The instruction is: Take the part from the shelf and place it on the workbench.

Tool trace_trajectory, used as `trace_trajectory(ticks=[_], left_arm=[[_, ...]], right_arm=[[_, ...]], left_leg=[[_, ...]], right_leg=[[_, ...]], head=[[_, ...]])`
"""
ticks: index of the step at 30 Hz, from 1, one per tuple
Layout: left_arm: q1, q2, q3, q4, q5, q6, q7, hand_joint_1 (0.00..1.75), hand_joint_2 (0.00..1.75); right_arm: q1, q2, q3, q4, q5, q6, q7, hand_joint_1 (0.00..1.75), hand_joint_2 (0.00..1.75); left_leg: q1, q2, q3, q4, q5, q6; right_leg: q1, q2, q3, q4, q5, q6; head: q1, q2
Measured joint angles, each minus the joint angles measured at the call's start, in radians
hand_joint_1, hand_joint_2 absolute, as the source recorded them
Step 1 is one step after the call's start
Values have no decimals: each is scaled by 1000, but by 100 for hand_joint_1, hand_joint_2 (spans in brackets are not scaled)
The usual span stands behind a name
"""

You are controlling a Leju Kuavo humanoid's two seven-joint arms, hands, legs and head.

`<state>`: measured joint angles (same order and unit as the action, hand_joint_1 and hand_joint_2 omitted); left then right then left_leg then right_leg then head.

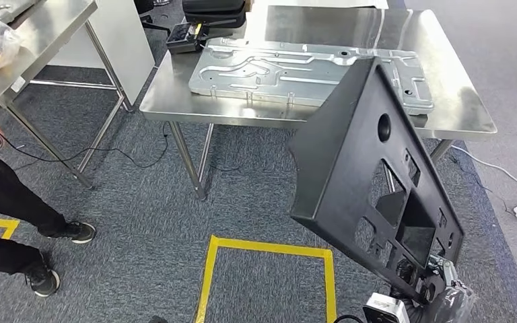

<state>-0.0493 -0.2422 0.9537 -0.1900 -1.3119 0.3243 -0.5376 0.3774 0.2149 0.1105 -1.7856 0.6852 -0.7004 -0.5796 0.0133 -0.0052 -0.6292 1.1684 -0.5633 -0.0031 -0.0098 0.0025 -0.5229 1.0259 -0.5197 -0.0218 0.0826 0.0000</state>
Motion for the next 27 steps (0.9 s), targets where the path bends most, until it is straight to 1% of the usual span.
trace_trajectory(ticks=[1, 2, 3, 5, 6, 7, 8, 9, 11, 12, 13, 14, 15, 16, 17, 18, 19, 20, 21, 22, 23, 24, 25, 26, 27], left_arm=[[1, 0, 0, 0, 0, 0, 0, 0, 175], [1, 1, 0, 0, 0, 0, 1, 0, 175], [1, 1, 0, 0, 0, 1, 1, 0, 175], [3, 1, 0, 0, -1, 1, 2, 0, 175], [4, 1, 0, 0, -1, 1, 2, 0, 175], [4, 1, 0, 0, -1, 2, 2, 0, 175], [2, 1, 0, 0, -1, 2, 2, 0, 175], [0, 1, 0, 0, -2, 2, 1, 0, 175], [-2, 1, 0, 0, -4, 2, 1, 0, 175], [-1, 1, 0, 0, -6, 2, 1, 0, 175], [0, 1, 0, 0, -7, 2, 1, 0, 175], [1, 0, 0, 0, -7, 2, 1, 0, 175], [2, 0, 0, 0, -8, 2, 1, 0, 175], [2, -1, 0, 0, -8, 2, 1, 0, 175], [1, -1, 0, 0, -8, 1, 1, 0, 175], [-1, -1, 0, 0, -8, 1, 0, 0, 175], [-2, -1, 0, 0, -8, 1, 0, 0, 175], [-3, -1, 0, 0, -8, 0, -1, 0, 175], [-3, -1, 0, 0, -9, 0, -1, 0, 175], [-3, -1, 0, 0, -9, 0, -1, 0, 175], [-4, -1, 0, 0, -9, -1, -1, 0, 175], [-5, -1, 0, 0, -9, -1, -1, 0, 175], [-7, -1, 0, 0, -10, -1, -1, 0, 175], [-8, -1, 0, 0, -10, -1, -1, 0, 175], [-7, -1, 0, 0, -11, -1, -1, 0, 175]], right_arm=[[0, 0, -1, 0, 0, 0, 0, 175, 175], [-1, 0, -2, 0, 0, 0, -1, 175, 175], [-1, 1, -2, -1, 0, 0, -1, 175, 175], [-1, 2, -3, -4, 0, 0, -2, 175, 175], [-1, 3, -4, -6, 0, 0, -3, 175, 175], [-1, 3, -5, -7, 0, 0, -4, 175, 175], [-2, 3, -7, -8, 0, 0, -6, 175, 175], [-3, 3, -9, -9, 0, 0, -8, 175, 175], [-3, 4, -16, -9, 0, 0, -11, 175, 175], [-3, 4, -20, -9, 0, 0, -11, 175, 175], [-2, 4, -24, -9, -1, 0, -11, 175, 175], [-2, 4, -27, -10, -1, 0, -12, 175, 175], [-2, 4, -30, -13, -1, 0, -12, 175, 175], [-3, 4, -33, -15, 0, 0, -13, 175, 175], [-4, 4, -37, -18, 0, 0, -14, 175, 175], [-5, 4, -40, -21, 0, 0, -14, 175, 175], [-5, 4, -44, -24, 0, 0, -15, 175, 175], [-6, 4, -47, -27, 0, 0, -14, 175, 175], [-6, 4, -49, -30, 0, 0, -14, 175, 175], [-7, 5, -51, -32, 0, 0, -13, 175, 175], [-8, 5, -52, -33, 0, 0, -12, 175, 175], [-9, 5, -53, -33, 0, 0, -12, 175, 175], [-11, 6, -55, -33, 0, 0, -11, 175, 175], [-11, 6, -56, -33, 0, 0, -10, 175, 175], [-11, 6, -57, -33, 0, 0, -10, 175, 175]], left_leg=[[-2, 1, 12, -55, 46, 3], [-4, 2, 20, -94, 72, 8], [-7, 3, 24, -114, 87, 14], [-9, 3, 30, -118, 84, 28], [-8, 2, 38, -123, 92, 34], [-6, 1, 47, -127, 91, 39], [-5, 0, 56, -130, 89, 44], [-5, 0, 62, -133, 86, 48], [-7, 0, 68, -133, 78, 53], [-8, -1, 73, -133, 73, 54], [-9, -1, 80, -133, 67, 54], [-10, -2, 88, -133, 60, 52], [-11, -3, 99, -133, 53, 50], [-12, -3, 109, -134, 46, 48], [-12, -3, 116, -135, 40, 44], [-12, -3, 119, -137, 35, 39], [-12, -3, 122, -134, 34, 33], [-13, -3, 126, -130, 36, 27], [-13, -2, 128, -123, 36, 22], [-13, -2, 129, -107, 31, 17], [-13, -1, 121, -83, 16, 13], [-10, -1, 99, -43, -9, 8], [-8, -1, 68, 10, -39, 3], [-6, -1, 31, 66, -65, -1], [-4, -1, -3, 109, -77, -5]], right_leg=[[0, 0, 12, 1, -9, 4], [1, 1, 19, 2, -17, 11], [2, 1, 23, 2, -24, 18], [4, 2, 30, 9, -28, 32], [3, 1, 33, 18, -30, 37], [2, 1, 28, 38, -37, 41], [1, 0, 11, 71, -52, 44], [-1, 0, -17, 121, -74, 48], [-2, 0, -96, 238, -124, 53], [-2, 0, -128, 274, -131, 53], [-2, 0, -145, 277, -116, 52], [-2, 0, -144, 244, -80, 49], [0, 0, -127, 182, -30, 43], [3, 0, -107, 122, 7, 37], [7, -1, -92, 74, 19, 31], [11, -1, -83, 46, 23, 25], [15, 0, -81, 36, 17, 18], [15, 1, -77, 29, 17, 12], [12, 1, -67, 22, 28, 7], [9, 1, -56, 16, 33, 2], [5, 0, -44, 11, 32, -3], [4, -2, -35, 8, 31, -7], [3, -3, -32, 8, 28, -11], [3, -3, -30, 8, 25, -13], [4, -2, -28, 8, 21, -14]], head=[[0, 0], [0, 0], [0, 0], [0, 0], [0, 0], [0, 0], [1, 0], [1, 0], [1, 0], [1, 0], [1, 0], [1, 0], [1, 0], [1, 0], [1, 0], [1, 0], [1, 0], [1, 0], [1, 0], [0, 0], [-1, 0], [-2, 0], [-3, 0], [-4, 0], [-4, 0]])
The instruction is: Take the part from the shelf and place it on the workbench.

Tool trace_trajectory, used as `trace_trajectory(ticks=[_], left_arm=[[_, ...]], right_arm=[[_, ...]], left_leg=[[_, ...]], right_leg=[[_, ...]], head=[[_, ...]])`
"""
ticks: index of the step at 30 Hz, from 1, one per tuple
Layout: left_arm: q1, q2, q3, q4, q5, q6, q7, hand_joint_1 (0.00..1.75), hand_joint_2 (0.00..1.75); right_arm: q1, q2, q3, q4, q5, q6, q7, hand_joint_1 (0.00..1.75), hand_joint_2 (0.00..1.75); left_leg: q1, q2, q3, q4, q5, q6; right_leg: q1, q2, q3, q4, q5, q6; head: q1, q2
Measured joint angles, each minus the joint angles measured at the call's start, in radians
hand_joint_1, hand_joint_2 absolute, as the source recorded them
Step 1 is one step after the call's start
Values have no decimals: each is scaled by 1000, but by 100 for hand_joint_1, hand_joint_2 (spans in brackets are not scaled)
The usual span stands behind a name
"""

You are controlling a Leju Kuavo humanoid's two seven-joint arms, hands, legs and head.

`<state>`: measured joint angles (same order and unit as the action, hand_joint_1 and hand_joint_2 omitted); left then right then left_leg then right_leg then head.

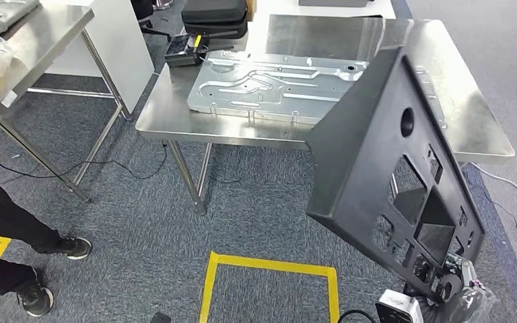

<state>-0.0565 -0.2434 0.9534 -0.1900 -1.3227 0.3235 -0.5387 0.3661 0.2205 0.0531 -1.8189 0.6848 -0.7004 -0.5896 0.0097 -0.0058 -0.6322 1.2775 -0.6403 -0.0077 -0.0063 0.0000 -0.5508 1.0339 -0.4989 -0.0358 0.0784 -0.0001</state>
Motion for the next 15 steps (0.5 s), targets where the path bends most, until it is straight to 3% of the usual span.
trace_trajectory(ticks=[1, 2, 4, 5, 6, 8, 11, 13, 15], left_arm=[[2, 0, 0, 0, -1, 0, 0, 0, 175], [3, 0, 0, 0, -1, 0, 0, 0, 175], [5, 1, 0, 0, -1, 0, 0, 0, 175], [5, 2, 0, 0, -2, 0, 0, 0, 175], [4, 3, 0, 0, -3, 0, 1, 0, 175], [4, 3, -1, 0, -6, -1, 1, 0, 175], [8, 2, -2, 0, -8, -1, 2, 0, 175], [5, 2, -2, 0, -10, -1, 2, 0, 175], [4, 2, -3, 0, -11, -1, 2, 0, 175]], right_arm=[[0, 0, -2, 0, 0, 0, 0, 175, 175], [0, 0, -4, 0, -1, 0, 1, 175, 175], [-1, 0, -9, 0, -3, 0, 2, 175, 175], [-2, 0, -11, 0, -5, 0, 2, 175, 175], [-3, 0, -13, 0, -7, 0, 3, 175, 175], [-6, 0, -17, 0, -10, 0, 5, 175, 175], [-11, 0, -23, -2, -12, 0, 6, 175, 175], [-15, 0, -28, -3, -14, 0, 7, 175, 175], [-16, -1, -33, -2, -16, 0, 9, 175, 175]], left_leg=[[2, 0, -20, 13, 9, -2], [3, 0, -24, -8, 38, -3], [3, 1, 10, -125, 130, -1], [-1, 3, 25, -180, 151, 2], [-4, 4, 35, -215, 161, 7], [-11, 4, 37, -232, 159, 18], [-2, 4, 61, -255, 178, 35], [3, 4, 75, -266, 176, 44], [3, 4, 84, -267, 166, 48]], right_leg=[[0, 1, 4, 0, -5, 1], [0, 2, 11, 0, -10, 2], [-1, 3, 27, 0, -23, 8], [-1, 3, 33, 0, -28, 11], [0, 2, 35, 1, -32, 16], [0, 1, 37, -1, -38, 28], [2, 1, 39, 17, -58, 45], [-2, 1, -12, 115, -99, 53], [-7, 1, -98, 242, -132, 61]], head=[[0, 0], [0, 0], [0, 0], [0, 0], [0, 0], [-1, 0], [0, 0], [2, 0], [2, 0]])
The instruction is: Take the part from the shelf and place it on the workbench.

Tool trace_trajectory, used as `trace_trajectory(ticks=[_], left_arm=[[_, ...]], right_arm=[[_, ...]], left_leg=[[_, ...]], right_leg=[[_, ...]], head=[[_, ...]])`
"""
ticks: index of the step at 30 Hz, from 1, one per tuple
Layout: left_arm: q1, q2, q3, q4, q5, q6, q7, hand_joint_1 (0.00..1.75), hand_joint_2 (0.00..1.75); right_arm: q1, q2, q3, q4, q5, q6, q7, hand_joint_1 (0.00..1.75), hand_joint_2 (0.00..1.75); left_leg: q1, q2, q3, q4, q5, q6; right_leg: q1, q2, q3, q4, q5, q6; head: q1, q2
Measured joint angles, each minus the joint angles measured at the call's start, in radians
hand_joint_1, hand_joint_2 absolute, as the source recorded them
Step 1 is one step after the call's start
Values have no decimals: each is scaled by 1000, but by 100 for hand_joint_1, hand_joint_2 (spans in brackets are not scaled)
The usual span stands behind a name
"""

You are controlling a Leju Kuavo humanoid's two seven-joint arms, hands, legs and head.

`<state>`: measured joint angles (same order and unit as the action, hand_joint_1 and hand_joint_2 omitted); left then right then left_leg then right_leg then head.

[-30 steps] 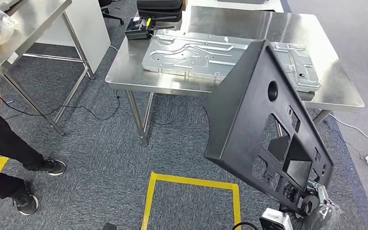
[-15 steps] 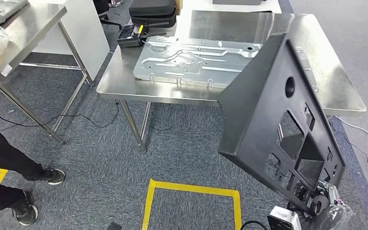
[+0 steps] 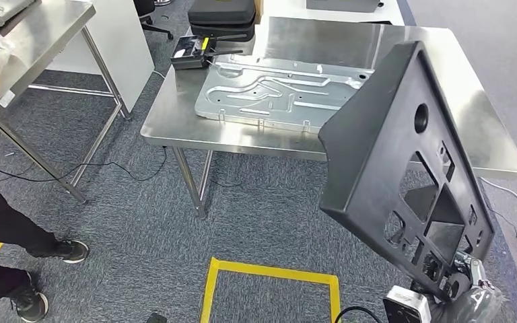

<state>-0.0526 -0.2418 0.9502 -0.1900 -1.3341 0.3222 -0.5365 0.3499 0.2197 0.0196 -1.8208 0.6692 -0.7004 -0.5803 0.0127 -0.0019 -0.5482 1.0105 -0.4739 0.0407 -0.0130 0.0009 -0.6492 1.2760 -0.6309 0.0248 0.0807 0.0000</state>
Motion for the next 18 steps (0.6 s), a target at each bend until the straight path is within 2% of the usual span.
trace_trajectory(ticks=[1, 2, 4, 5, 6, 8, 11, 12, 13, 15, 16, 17, 18], left_arm=[[1, 0, 0, 0, -1, 0, 0, 0, 175], [2, 0, 0, 0, -1, -1, 1, 0, 175], [4, -1, 0, 0, -2, -1, 1, 0, 175], [3, -2, 0, 0, -3, -1, 1, 0, 175], [2, -2, -1, 0, -3, -1, 1, 0, 175], [0, -2, -1, 0, -3, -1, 1, 0, 175], [-2, -2, -1, 0, -3, -1, 1, 0, 175], [-3, -2, -1, 0, -3, -1, 1, 0, 175], [-4, -2, -1, 0, -3, -1, 0, 0, 175], [-2, -2, -1, 0, -3, -1, 1, 0, 175], [0, -2, -1, 0, -2, -1, 1, 0, 175], [2, -2, -1, 0, -2, -1, 1, 0, 175], [3, -2, -1, 0, -2, -1, 1, 0, 175]], right_arm=[[0, 0, -3, 1, -1, 0, 2, 175, 175], [0, 0, -5, 2, -1, 0, 4, 175, 175], [0, 0, -6, 3, -2, 0, 5, 175, 175], [0, -1, -7, 3, -2, 0, 5, 175, 175], [-1, -1, -7, 4, -2, 0, 5, 175, 175], [0, -1, -8, 4, -2, 0, 6, 175, 175], [-1, -1, -8, 4, -1, 0, 6, 175, 175], [-1, -1, -8, 4, -1, 0, 6, 175, 175], [-1, 0, -9, 4, -1, 0, 6, 175, 175], [-2, 0, -9, 4, 0, 0, 6, 175, 175], [-2, 0, -9, 5, 0, 0, 6, 175, 175], [-1, 0, -9, 5, 0, 0, 6, 175, 175], [-1, 0, -9, 5, 0, 0, 6, 175, 175]], left_leg=[[0, -1, 6, 0, -6, 0], [0, -1, 14, 0, -13, -2], [2, -3, 34, 1, -29, -9], [0, -4, 42, 2, -38, -15], [-1, -5, 47, 3, -45, -22], [-4, -6, 51, 0, -54, -34], [-1, -2, 53, 16, -72, -48], [0, -2, 37, 54, -90, -52], [0, -1, 6, 113, -115, -54], [0, -1, -83, 254, -159, -57], [0, -1, -116, 296, -159, -56], [0, -1, -133, 298, -136, -53], [-2, -1, -129, 261, -93, -48]], right_leg=[[-2, 0, -29, 29, 8, 3], [-5, 0, -38, 18, 37, 5], [-9, -1, -3, -98, 125, 6], [-9, -1, 22, -160, 155, 5], [-7, -1, 40, -201, 168, 1], [-2, 1, 51, -224, 161, -9], [-5, 3, 63, -233, 155, -31], [-7, 2, 70, -237, 152, -38], [-7, 0, 76, -239, 148, -44], [-4, -2, 86, -240, 138, -51], [-1, -1, 92, -240, 132, -52], [1, 0, 101, -240, 125, -53], [3, 2, 112, -240, 118, -53]], head=[[0, 0], [0, 0], [0, 0], [1, 0], [0, 0], [0, 0], [-1, 0], [-1, 0], [-1, 0], [-1, 0], [-2, 0], [-1, 0], [-1, 0]])
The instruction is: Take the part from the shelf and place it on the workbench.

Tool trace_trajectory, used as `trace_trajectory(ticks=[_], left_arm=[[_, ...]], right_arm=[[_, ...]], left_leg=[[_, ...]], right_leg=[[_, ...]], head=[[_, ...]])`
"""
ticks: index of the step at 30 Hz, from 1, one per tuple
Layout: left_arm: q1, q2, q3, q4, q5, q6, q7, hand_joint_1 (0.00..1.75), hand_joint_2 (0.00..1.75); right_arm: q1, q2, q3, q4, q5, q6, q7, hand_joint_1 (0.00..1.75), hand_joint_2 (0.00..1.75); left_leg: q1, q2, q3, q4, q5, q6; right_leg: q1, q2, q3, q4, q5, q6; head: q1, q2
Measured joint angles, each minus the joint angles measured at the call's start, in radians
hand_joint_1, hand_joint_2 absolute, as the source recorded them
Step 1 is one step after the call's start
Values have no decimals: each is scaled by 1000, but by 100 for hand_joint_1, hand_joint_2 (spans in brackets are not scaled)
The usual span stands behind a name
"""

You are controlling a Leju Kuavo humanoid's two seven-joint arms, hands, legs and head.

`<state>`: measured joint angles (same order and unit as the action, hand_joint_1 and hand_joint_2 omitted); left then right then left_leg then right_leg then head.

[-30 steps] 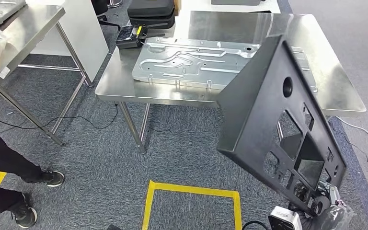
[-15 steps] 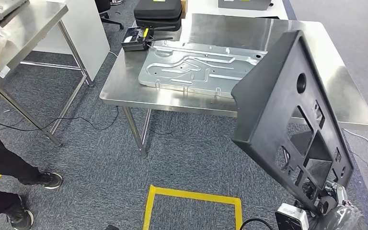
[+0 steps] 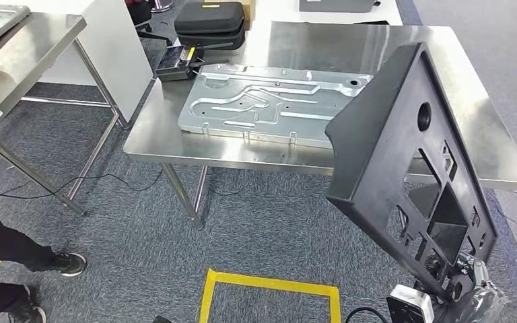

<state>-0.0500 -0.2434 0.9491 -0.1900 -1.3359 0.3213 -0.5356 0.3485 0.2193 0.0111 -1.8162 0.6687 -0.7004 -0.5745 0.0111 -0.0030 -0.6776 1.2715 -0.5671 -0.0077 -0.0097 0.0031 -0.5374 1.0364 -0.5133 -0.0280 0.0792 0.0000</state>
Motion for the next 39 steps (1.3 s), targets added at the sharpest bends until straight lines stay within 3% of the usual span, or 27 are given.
trace_trajectory(ticks=[2, 3, 6, 9, 10, 12, 13, 14, 15, 16, 17, 18, 21, 24, 26, 28, 29, 30, 32, 33, 34, 36, 39], left_arm=[[0, 1, 0, 0, 0, 0, 0, 0, 175], [-1, 2, 0, 0, 0, 0, 0, 0, 175], [-3, 4, 0, 0, 0, 1, 0, 0, 175], [-1, 2, 0, 0, 0, 1, 0, 0, 175], [-1, 2, 0, 0, 0, 1, 0, 0, 175], [-3, 2, 0, 0, 0, 2, 0, 0, 175], [-2, 2, 0, 0, 0, 1, 0, 0, 175], [-1, 2, 0, 0, -1, 1, 0, 0, 175], [0, 2, 0, 0, -1, 1, 0, 0, 175], [1, 1, 0, 0, -1, 1, 0, 0, 175], [1, 1, 0, 0, -1, 1, 0, 0, 175], [0, 0, 0, 0, -1, 1, 1, 0, 175], [-5, 0, 0, 0, -1, 2, 1, 0, 175], [-7, 0, 0, 0, -1, 3, 1, 0, 175], [-8, 0, -1, 0, -2, 3, 0, 0, 175], [-7, 0, -1, 0, -2, 3, 0, 0, 175], [-5, 0, -1, 0, -2, 3, 0, 0, 175], [-3, 0, -1, 0, -3, 3, 0, 0, 175], [-2, 1, -1, 0, -3, 3, 0, 0, 175], [-2, 2, -1, 0, -3, 3, 0, 0, 175], [-3, 2, -1, 0, -3, 3, -1, 0, 175], [-6, 4, -1, 0, -4, 3, -1, 0, 175], [-4, 3, -2, 0, -4, 3, -2, 0, 175]], right_arm=[[0, 0, 0, 0, 0, 0, 0, 175, 175], [-1, 0, 0, 0, 0, 0, 0, 175, 175], [-2, 0, 0, 0, 0, 0, 0, 175, 175], [-6, 0, 0, -2, 0, 0, 1, 175, 175], [-7, -1, 0, -2, 0, 0, 1, 175, 175], [-9, -1, 0, -1, -1, 0, 3, 175, 175], [-8, -1, -1, 0, -2, 0, 4, 175, 175], [-8, -1, -1, 2, -2, 0, 5, 175, 175], [-8, -1, -1, 2, -2, 0, 5, 175, 175], [-8, -1, -1, 3, -2, 0, 6, 175, 175], [-8, -2, -1, 4, -2, 0, 6, 175, 175], [-9, -2, -1, 4, -2, 0, 6, 175, 175], [-9, -4, -2, 4, -3, 0, 6, 175, 175], [-9, -5, -3, 3, -5, 0, 6, 175, 175], [-11, -5, -3, 3, -5, 0, 5, 175, 175], [-12, -5, -3, 3, -5, 0, 4, 175, 175], [-12, -5, -3, 3, -5, 0, 4, 175, 175], [-13, -5, -4, 2, -5, 0, 3, 175, 175], [-15, -5, -4, 0, -6, 0, 2, 175, 175], [-17, -5, -5, -1, -6, 0, 1, 175, 175], [-19, -6, -5, -2, -7, 0, 0, 175, 175], [-22, -6, -5, -3, -10, 0, -1, 175, 175], [-25, -8, -6, -6, -11, 0, -2, 175, 175]], left_leg=[[-7, 0, 40, -131, 93, 18], [-10, 0, 61, -184, 114, 26], [-18, 0, 86, -235, 109, 38], [-7, 0, 113, -266, 111, 45], [-4, 0, 123, -274, 109, 48], [-3, 0, 136, -276, 99, 52], [-3, 0, 144, -276, 91, 53], [-3, -1, 154, -276, 82, 51], [-2, -2, 167, -275, 72, 48], [-1, -3, 181, -274, 60, 45], [-1, -3, 193, -274, 49, 40], [-2, -4, 201, -272, 38, 34], [-4, -4, 208, -274, 22, 17], [-1, -1, 205, -248, -1, 2], [1, 0, 147, -139, -45, -5], [1, 0, 56, -5, -77, -7], [1, 0, 24, 27, -68, -6], [1, 0, 10, 19, -35, -4], [-2, 0, 31, -91, 68, 8], [-5, 0, 48, -147, 106, 15], [-9, 0, 65, -192, 122, 22], [-15, -1, 78, -221, 112, 29], [-8, -2, 96, -252, 105, 38]], right_leg=[[6, 2, 22, -1, -17, 2], [6, 2, 28, -1, -25, 6], [4, 2, 34, -8, -37, 22], [5, -2, 33, 18, -58, 37], [3, -2, 8, 66, -78, 41], [-1, -2, -73, 192, -117, 49], [-4, -2, -113, 240, -120, 53], [-6, -2, -135, 251, -100, 56], [-9, -3, -140, 226, -59, 58], [-12, -3, -127, 164, -4, 59], [-12, -3, -107, 106, 35, 58], [-11, -3, -86, 54, 57, 55], [-3, -1, -62, 15, 44, 34], [-6, 0, -47, 4, 35, 12], [-7, -3, -31, -3, 26, 1], [-5, -3, -19, -3, 13, -3], [-4, -1, -10, -3, 6, -4], [-3, 1, 1, -3, -1, -3], [-2, 3, 25, -4, -20, -1], [-1, 4, 35, -4, -29, 3], [0, 4, 39, -4, -37, 8], [0, 4, 40, -8, -44, 18], [0, 1, 42, -1, -56, 33]], head=[[1, 0], [0, 0], [-2, 0], [0, 0], [0, 0], [1, 0], [1, 0], [1, 0], [1, 0], [1, 0], [2, 0], [2, 0], [1, 0], [-1, 0], [-2, 0], [-3, 0], [-3, 0], [-3, 0], [-3, 0], [-2, 0], [-3, 0], [-4, 0], [-4, 0]])
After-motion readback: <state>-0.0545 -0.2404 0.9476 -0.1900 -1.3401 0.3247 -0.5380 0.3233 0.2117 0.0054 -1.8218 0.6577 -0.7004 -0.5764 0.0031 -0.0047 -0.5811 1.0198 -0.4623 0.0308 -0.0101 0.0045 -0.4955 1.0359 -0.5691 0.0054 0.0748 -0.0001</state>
